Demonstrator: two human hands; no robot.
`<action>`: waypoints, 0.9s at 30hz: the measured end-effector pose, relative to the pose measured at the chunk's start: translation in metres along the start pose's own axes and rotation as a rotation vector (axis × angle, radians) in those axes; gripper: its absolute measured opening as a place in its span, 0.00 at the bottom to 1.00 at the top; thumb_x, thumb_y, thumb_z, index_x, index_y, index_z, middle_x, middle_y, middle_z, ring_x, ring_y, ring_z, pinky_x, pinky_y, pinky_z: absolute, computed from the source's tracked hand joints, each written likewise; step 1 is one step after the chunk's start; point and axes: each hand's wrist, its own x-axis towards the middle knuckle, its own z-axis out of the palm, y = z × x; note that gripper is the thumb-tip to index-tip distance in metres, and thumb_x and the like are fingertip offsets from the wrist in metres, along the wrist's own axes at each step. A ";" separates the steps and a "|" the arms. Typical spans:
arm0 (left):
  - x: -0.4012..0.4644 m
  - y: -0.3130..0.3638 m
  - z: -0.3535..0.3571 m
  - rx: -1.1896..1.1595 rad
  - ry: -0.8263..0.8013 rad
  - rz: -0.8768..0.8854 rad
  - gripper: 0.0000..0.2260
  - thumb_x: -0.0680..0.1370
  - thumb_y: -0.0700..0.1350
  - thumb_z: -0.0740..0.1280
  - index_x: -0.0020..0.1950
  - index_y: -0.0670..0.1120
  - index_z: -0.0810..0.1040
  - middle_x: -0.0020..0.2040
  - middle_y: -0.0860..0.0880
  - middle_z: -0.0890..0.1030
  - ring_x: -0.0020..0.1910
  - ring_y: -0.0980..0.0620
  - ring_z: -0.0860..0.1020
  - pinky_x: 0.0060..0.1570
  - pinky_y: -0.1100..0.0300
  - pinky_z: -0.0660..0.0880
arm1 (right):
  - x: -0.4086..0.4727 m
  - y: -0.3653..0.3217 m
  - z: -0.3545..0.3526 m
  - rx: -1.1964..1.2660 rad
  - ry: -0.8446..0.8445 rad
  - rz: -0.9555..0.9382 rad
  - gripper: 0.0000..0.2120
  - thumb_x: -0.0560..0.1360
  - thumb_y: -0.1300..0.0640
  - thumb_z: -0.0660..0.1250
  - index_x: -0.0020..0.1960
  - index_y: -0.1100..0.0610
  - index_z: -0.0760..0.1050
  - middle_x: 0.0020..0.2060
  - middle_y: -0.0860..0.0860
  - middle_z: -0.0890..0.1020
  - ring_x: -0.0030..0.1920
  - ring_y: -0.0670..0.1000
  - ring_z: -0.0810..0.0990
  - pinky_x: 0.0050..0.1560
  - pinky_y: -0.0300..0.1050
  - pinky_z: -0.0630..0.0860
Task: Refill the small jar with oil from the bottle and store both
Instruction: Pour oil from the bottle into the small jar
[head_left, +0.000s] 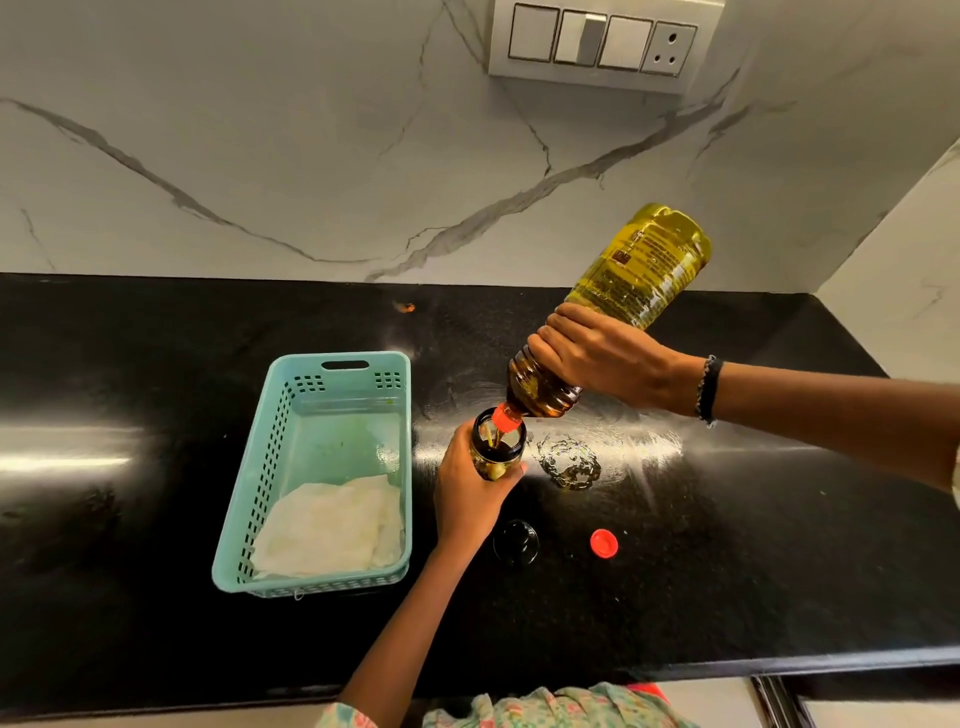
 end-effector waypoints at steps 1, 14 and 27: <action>0.000 0.000 0.000 -0.001 -0.001 0.003 0.25 0.65 0.50 0.78 0.58 0.49 0.73 0.53 0.54 0.79 0.52 0.56 0.77 0.47 0.65 0.73 | 0.000 -0.001 0.000 -0.005 0.008 -0.003 0.25 0.73 0.67 0.40 0.56 0.60 0.74 0.49 0.57 0.83 0.50 0.56 0.82 0.59 0.49 0.75; 0.001 -0.002 0.001 -0.033 -0.004 0.028 0.23 0.65 0.49 0.78 0.56 0.51 0.73 0.50 0.55 0.79 0.49 0.58 0.77 0.45 0.70 0.70 | 0.002 -0.006 -0.005 -0.003 0.093 -0.027 0.27 0.74 0.68 0.41 0.52 0.58 0.77 0.47 0.55 0.84 0.49 0.54 0.83 0.59 0.46 0.76; -0.001 0.002 -0.001 -0.045 -0.014 0.027 0.23 0.65 0.47 0.78 0.55 0.55 0.70 0.50 0.56 0.78 0.48 0.61 0.76 0.43 0.73 0.68 | 0.006 -0.006 -0.003 -0.028 0.134 -0.065 0.25 0.72 0.68 0.45 0.49 0.57 0.80 0.45 0.54 0.85 0.48 0.52 0.84 0.60 0.44 0.75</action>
